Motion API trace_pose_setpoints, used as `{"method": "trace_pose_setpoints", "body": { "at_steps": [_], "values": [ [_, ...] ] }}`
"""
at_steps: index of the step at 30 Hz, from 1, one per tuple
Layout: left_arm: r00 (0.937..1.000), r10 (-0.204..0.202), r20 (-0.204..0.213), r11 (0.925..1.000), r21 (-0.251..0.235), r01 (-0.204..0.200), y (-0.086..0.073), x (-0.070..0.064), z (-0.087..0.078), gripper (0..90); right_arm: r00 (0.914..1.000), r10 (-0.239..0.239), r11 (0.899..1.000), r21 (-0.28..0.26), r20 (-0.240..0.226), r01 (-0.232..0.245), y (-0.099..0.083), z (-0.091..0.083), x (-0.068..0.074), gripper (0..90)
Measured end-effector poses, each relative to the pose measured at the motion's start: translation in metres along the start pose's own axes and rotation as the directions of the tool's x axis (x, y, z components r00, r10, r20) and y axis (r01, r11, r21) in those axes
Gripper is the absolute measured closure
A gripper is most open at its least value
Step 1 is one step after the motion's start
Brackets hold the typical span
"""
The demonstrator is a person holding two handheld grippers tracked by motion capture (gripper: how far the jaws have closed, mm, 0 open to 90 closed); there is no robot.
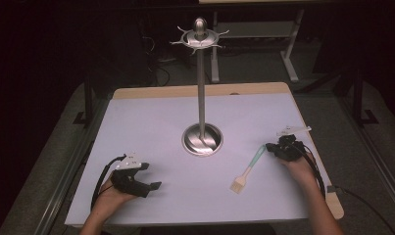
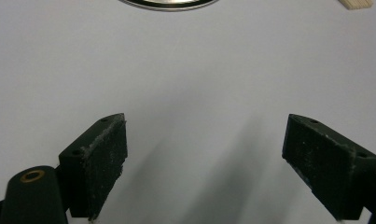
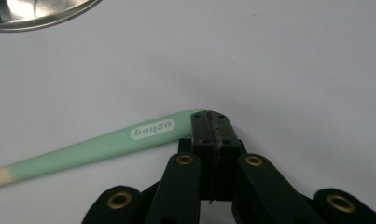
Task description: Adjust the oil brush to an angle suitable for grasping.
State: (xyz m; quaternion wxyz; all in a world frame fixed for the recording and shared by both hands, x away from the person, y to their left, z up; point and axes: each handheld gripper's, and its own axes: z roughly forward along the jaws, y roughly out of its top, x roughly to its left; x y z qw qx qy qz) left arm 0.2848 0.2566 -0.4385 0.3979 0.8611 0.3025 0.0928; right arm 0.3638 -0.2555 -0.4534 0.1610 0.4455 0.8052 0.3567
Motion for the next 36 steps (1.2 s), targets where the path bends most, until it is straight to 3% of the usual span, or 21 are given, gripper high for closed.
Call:
{"method": "trace_pose_setpoints", "body": {
  "at_steps": [13,20,36],
  "values": [
    [1.0000,-0.001,0.003,1.0000,-0.005,0.001,0.001,-0.002,0.000,13.6,0.9991,-0.012,1.000,-0.011,-0.041,0.012,0.005,0.007,0.011,89.8],
    [0.9999,0.003,0.010,0.9999,-0.013,-0.002,0.002,-0.004,0.001,13.7,0.9985,-0.010,1.000,0.024,-0.054,0.011,0.011,0.010,0.016,89.9],
    [0.9998,0.001,0.019,0.9998,-0.019,-0.001,0.002,-0.004,0.001,13.7,0.9943,-0.048,0.998,0.034,-0.095,0.051,0.024,0.024,0.030,89.9]
  ]
}}
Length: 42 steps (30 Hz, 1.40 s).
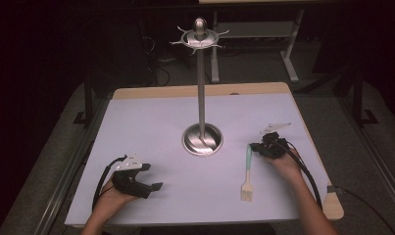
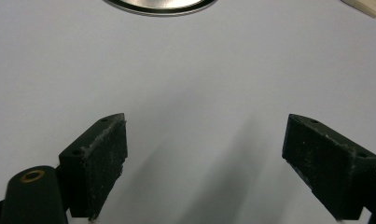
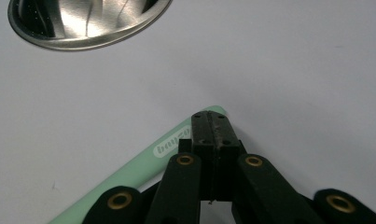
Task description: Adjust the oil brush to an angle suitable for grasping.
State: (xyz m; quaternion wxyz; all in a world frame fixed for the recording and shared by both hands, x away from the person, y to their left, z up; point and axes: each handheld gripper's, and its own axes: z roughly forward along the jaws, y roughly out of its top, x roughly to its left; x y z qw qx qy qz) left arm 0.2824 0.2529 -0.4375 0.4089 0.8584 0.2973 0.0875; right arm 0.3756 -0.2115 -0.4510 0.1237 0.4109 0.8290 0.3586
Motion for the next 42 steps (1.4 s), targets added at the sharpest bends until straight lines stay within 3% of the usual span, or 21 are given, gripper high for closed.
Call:
{"method": "trace_pose_setpoints", "body": {
  "at_steps": [6,10,18,26,33,42],
  "values": [
    [1.0000,0.003,0.003,1.0000,0.004,-0.003,0.000,-0.001,0.000,13.6,0.9993,-0.034,0.999,-0.010,-0.014,0.034,0.003,0.004,0.004,89.9],
    [1.0000,0.002,0.005,1.0000,0.003,-0.002,0.000,0.000,0.000,13.7,0.9969,-0.068,0.998,-0.007,-0.040,0.068,0.007,0.008,0.012,89.9],
    [0.9999,0.005,0.010,1.0000,0.004,-0.005,0.000,-0.001,0.001,13.7,0.9914,-0.093,0.996,-0.008,-0.093,0.092,0.012,0.015,0.025,89.9],
    [0.9999,0.010,0.011,0.9999,0.007,-0.010,0.000,-0.001,0.001,13.7,0.9831,-0.154,0.988,0.003,-0.099,0.155,0.020,0.023,0.049,89.9],
    [0.9999,0.011,0.013,0.9999,0.011,-0.011,-0.001,-0.001,0.002,13.7,0.9844,-0.147,0.989,-0.005,-0.097,0.147,0.020,0.015,0.049,89.9],
    [0.9999,0.004,0.012,0.9999,0.010,-0.005,-0.001,-0.002,0.002,13.7,0.9893,-0.121,0.993,-0.010,-0.081,0.121,0.006,-0.013,0.053,89.9]
  ]
}}
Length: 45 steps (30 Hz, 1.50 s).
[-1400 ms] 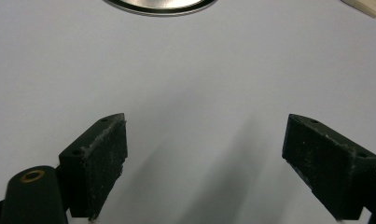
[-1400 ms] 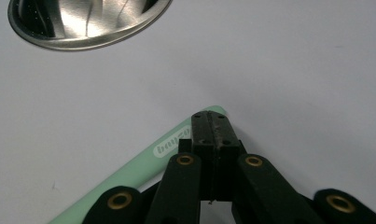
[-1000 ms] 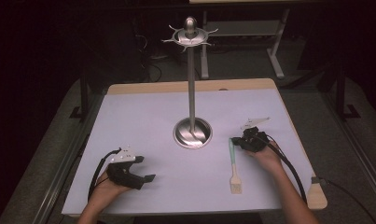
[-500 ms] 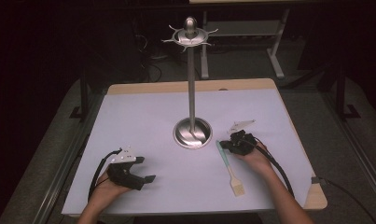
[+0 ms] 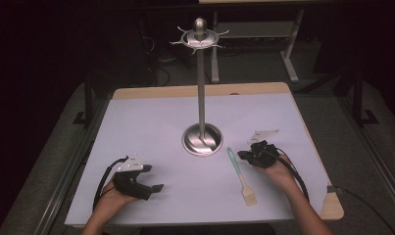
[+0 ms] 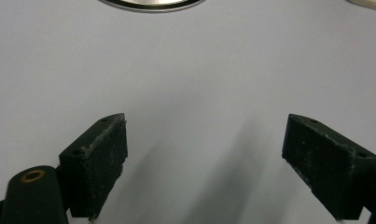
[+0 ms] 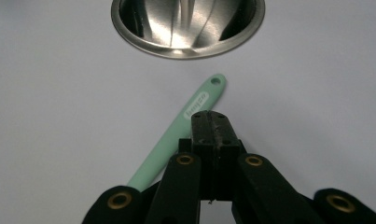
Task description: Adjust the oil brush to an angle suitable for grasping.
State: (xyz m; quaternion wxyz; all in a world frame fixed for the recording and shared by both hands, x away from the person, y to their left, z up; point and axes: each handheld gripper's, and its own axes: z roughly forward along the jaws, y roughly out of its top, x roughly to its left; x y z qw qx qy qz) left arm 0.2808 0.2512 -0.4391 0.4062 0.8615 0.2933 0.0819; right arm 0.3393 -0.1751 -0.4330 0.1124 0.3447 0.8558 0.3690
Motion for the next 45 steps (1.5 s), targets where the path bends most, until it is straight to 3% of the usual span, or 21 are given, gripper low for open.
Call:
{"method": "trace_pose_setpoints", "body": {
  "at_steps": [3,16,24,31,45],
  "values": [
    [1.0000,-0.001,-0.001,1.0000,-0.002,0.001,0.000,-0.001,0.000,13.7,0.9999,0.008,1.000,-0.014,-0.011,-0.008,-0.006,-0.009,0.004,89.8],
    [1.0000,-0.002,-0.007,1.0000,0.002,0.002,-0.001,-0.001,-0.001,13.7,0.9986,0.004,1.000,0.013,-0.052,-0.003,-0.035,-0.032,0.033,89.8],
    [1.0000,-0.001,-0.003,1.0000,0.009,0.001,-0.001,-0.002,0.001,13.7,0.9965,-0.014,0.998,0.060,-0.083,0.019,-0.044,-0.030,0.056,89.8],
    [1.0000,0.001,-0.001,0.9999,0.013,-0.001,-0.001,-0.002,0.002,13.7,0.9958,-0.054,0.994,0.091,-0.074,0.061,-0.039,-0.022,0.069,89.8],
    [1.0000,-0.003,-0.002,0.9999,0.014,0.003,-0.002,-0.003,0.002,13.8,0.9977,-0.061,0.990,0.125,-0.030,0.064,-0.040,-0.027,0.063,90.0]
  ]
}}
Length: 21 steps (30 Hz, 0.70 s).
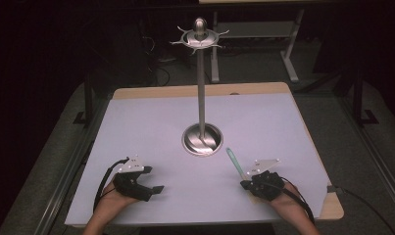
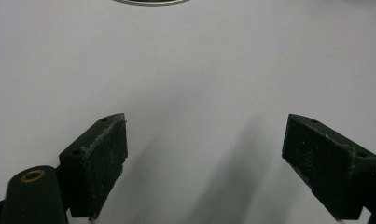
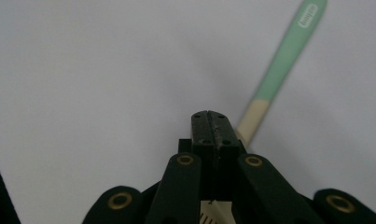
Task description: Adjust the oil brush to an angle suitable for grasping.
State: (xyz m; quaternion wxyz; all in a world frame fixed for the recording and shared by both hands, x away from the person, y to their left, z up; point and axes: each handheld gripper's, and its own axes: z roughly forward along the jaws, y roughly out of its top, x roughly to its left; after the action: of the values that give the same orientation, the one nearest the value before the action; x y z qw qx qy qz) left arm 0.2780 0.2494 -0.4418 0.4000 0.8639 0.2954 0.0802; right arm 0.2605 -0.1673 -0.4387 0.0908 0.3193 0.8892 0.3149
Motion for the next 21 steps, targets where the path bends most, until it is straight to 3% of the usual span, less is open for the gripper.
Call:
{"method": "trace_pose_setpoints", "body": {
  "at_steps": [21],
  "values": [
    [1.0000,0.000,0.000,1.0000,0.006,0.000,0.000,-0.001,0.000,13.7,0.9933,0.059,0.998,0.023,0.100,-0.061,-0.013,-0.015,-0.036,90.0]
  ]
}}
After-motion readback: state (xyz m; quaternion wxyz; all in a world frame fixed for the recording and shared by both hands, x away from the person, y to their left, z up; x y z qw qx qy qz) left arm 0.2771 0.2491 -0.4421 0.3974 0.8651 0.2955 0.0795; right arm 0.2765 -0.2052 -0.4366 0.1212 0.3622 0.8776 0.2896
